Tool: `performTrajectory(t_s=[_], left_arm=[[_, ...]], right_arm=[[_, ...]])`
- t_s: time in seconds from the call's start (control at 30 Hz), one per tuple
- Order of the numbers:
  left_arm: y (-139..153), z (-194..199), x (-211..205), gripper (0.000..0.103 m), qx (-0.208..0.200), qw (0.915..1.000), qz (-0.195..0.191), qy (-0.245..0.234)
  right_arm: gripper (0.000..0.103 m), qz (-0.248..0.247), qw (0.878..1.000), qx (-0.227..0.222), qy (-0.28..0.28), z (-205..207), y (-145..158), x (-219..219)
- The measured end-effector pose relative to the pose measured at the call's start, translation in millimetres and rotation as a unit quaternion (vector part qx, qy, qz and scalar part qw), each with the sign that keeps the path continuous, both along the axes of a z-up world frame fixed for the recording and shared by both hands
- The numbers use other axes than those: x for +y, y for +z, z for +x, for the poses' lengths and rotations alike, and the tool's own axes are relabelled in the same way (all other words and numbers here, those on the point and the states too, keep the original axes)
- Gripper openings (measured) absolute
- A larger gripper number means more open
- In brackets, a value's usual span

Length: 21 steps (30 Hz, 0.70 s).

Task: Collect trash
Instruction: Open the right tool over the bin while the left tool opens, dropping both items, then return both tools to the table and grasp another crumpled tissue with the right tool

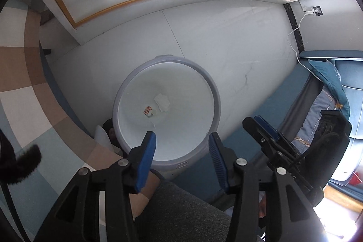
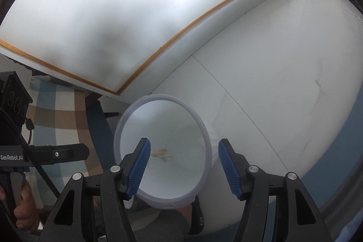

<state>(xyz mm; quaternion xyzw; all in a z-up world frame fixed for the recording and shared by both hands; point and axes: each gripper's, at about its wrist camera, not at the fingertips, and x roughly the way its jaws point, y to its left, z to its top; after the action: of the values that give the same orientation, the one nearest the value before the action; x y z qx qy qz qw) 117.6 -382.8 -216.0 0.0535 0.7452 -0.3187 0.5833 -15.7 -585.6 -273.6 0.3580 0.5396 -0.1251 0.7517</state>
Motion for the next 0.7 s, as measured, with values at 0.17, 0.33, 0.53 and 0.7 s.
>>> performTrajectory(t_s=[0.17,0.33,0.53,0.7], left_arm=[[8,-3,4,0.063,-0.03,0.9994,0.013,-0.002],[19,-9,5,0.064,-0.082,0.9964,0.021,-0.009],[46,-18,18,0.064,-0.175,0.9846,0.005,-0.005],[66,-21,28,0.064,-0.222,0.975,0.007,-0.002]], right_arm=[[0.066,0.004,1.0,-0.003,0.007,-2,5,7],[0.07,0.009,1.0,-0.006,0.008,-11,11,10],[0.071,0.007,1.0,-0.008,0.011,-13,25,17],[0.077,0.007,0.999,-0.031,0.007,-16,52,20]])
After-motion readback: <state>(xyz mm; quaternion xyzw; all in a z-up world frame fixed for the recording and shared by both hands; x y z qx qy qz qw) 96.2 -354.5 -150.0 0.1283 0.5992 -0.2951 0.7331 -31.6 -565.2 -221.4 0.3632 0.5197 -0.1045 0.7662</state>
